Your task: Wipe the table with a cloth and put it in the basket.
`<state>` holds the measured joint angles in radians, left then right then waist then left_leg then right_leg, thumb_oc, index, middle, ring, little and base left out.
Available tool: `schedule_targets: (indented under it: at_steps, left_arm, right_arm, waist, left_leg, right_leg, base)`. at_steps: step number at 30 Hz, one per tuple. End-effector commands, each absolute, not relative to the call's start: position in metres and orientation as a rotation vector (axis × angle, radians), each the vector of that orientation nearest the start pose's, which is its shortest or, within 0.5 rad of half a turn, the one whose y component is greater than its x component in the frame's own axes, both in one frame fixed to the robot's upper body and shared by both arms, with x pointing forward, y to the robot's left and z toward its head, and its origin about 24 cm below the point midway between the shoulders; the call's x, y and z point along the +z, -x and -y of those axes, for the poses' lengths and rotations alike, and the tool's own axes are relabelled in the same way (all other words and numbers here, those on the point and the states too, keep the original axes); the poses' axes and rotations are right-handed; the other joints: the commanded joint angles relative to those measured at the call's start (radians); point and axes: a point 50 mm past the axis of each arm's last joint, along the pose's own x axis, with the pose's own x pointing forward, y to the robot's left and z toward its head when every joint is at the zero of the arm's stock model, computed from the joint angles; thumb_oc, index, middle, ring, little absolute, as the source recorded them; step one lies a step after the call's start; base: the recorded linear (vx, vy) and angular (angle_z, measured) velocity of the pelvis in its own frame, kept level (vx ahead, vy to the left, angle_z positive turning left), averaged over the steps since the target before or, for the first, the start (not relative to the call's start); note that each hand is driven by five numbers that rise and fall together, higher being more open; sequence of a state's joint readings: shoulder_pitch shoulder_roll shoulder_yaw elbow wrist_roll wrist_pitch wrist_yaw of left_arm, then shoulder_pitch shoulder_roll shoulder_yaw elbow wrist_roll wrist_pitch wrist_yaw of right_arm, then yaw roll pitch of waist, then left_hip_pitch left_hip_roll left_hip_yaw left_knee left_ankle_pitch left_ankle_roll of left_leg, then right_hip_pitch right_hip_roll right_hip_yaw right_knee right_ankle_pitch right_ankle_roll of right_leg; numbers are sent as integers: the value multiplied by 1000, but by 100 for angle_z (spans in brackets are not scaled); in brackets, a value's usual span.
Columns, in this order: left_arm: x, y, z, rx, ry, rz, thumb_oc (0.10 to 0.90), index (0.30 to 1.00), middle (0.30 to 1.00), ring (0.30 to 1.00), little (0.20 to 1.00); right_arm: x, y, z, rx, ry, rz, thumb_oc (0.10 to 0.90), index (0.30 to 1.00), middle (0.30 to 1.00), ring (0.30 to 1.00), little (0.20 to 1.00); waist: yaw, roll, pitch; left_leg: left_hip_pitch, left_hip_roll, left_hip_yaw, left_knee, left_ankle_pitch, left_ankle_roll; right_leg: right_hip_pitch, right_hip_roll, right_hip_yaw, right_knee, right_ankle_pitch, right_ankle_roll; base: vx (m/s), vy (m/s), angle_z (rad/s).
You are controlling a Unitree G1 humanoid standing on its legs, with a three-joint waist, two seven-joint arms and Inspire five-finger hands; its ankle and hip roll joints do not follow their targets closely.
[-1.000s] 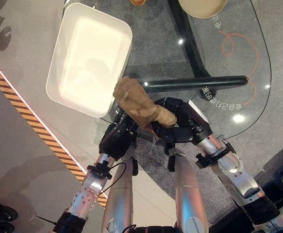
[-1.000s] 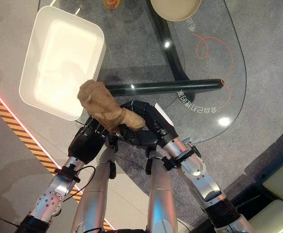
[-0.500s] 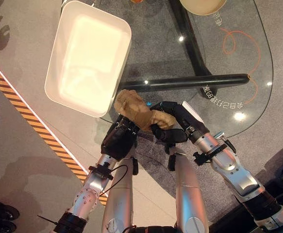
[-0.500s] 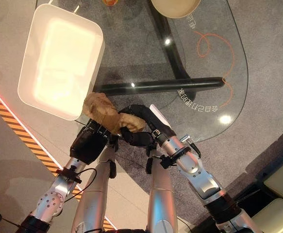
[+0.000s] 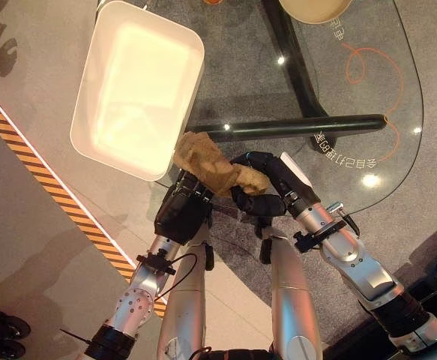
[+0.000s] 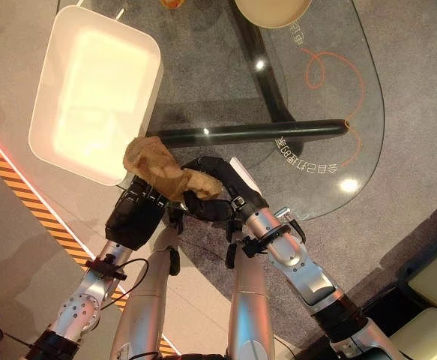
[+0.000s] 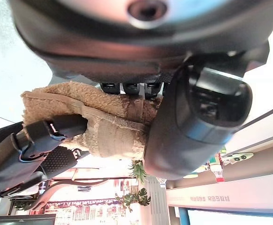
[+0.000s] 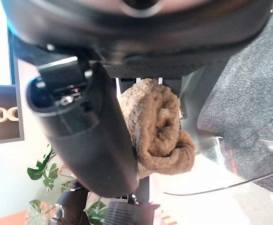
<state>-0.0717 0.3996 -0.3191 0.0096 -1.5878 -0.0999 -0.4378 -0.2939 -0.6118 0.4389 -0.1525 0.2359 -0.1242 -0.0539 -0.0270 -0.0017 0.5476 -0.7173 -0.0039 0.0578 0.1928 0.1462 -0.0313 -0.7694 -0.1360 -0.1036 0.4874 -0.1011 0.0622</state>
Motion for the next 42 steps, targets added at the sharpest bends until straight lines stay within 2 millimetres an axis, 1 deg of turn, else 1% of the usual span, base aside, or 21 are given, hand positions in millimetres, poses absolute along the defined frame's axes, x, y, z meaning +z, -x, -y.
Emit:
schedule_targets:
  at_steps: [1,2,6,14,19,23,25,26,28,32,36,42]
  left_arm:
    - [115,-240,-130,-831,1212,323,800,900,900,900,900]
    - [114,-240,-129,-829,1212,324,800,900,900,900,900]
    - [112,-240,-129,-829,1211,330,800,900,900,900,900]
    - [112,-240,-126,-836,1209,335,800,900,900,900,900]
    - [114,-240,-125,-840,1209,344,800,900,900,900,900]
    - [115,-240,-126,-842,1207,349,800,900,900,900,900]
    - [115,-240,-127,-844,1202,350,800,900,900,900,900]
    - [115,-240,-127,-845,1202,350,800,900,900,900,900]
    - [117,-240,-128,-849,1193,349,800,900,900,900,900]
    - [120,-241,-130,-855,1178,343,800,900,900,900,900]
    - [122,-242,-128,-852,1173,345,800,900,900,900,900]
    - [124,-241,-128,-846,1165,345,800,900,900,900,900]
  right_arm:
    - [164,-256,122,467,179,590,100,300,300,300,200]
    - [163,-256,122,457,149,589,100,300,300,300,200]
    - [162,-255,122,465,135,583,100,300,300,300,200]
    - [159,-253,117,523,84,548,100,300,300,300,200]
    - [155,-253,112,559,117,525,100,300,300,300,200]
    - [153,-252,107,614,202,514,100,300,300,300,200]
    - [152,-249,103,685,288,509,100,300,300,300,200]
    - [151,-249,102,700,304,507,100,300,300,300,200]
    - [151,-244,97,793,402,500,100,300,300,300,200]
    - [152,-241,92,877,485,493,100,300,300,300,200]
    - [155,-239,89,904,546,506,100,300,300,300,200]
    - [158,-239,90,858,604,546,100,300,300,300,200]
  waist:
    - [2,10,-28]
    - [1,11,-28]
    - [-1,12,-28]
    - [-4,14,-28]
    - [-5,19,-28]
    - [-4,21,-28]
    - [-2,21,-28]
    - [-2,20,-28]
    - [0,17,-28]
    - [5,11,-28]
    - [6,7,-28]
    - [5,5,-28]
  left_leg:
    - [0,-50,94,143,-164,23]
    - [2,-50,94,140,-164,23]
    - [4,-50,93,136,-163,23]
    - [1,-50,95,133,-158,22]
    - [0,-50,96,131,-156,21]
    - [-2,-51,94,129,-153,20]
    - [-4,-52,91,130,-153,21]
    - [-4,-53,90,130,-153,21]
    - [-9,-54,87,131,-152,20]
    - [-15,-54,82,136,-151,19]
    - [-24,-53,80,138,-149,19]
    - [-31,-54,78,140,-148,19]
  right_leg:
    - [39,67,-54,-199,149,13]
    - [41,69,-53,-201,149,13]
    - [41,70,-52,-202,148,12]
    - [36,73,-51,-205,149,9]
    - [35,74,-48,-204,149,7]
    - [33,75,-47,-204,148,6]
    - [32,76,-47,-204,147,6]
    - [32,76,-47,-204,147,6]
    - [30,75,-49,-205,148,7]
    - [27,74,-53,-202,149,8]
    - [17,76,-52,-199,150,8]
    - [10,78,-50,-197,152,9]
  base:
    - [0,0,0]
    - [0,0,0]
    - [0,0,0]
    - [0,0,0]
    - [0,0,0]
    - [0,0,0]
    - [0,0,0]
    - [0,0,0]
    - [-3,-16,0]
    - [-1,-28,1]
    - [0,-12,2]
    - [0,0,0]
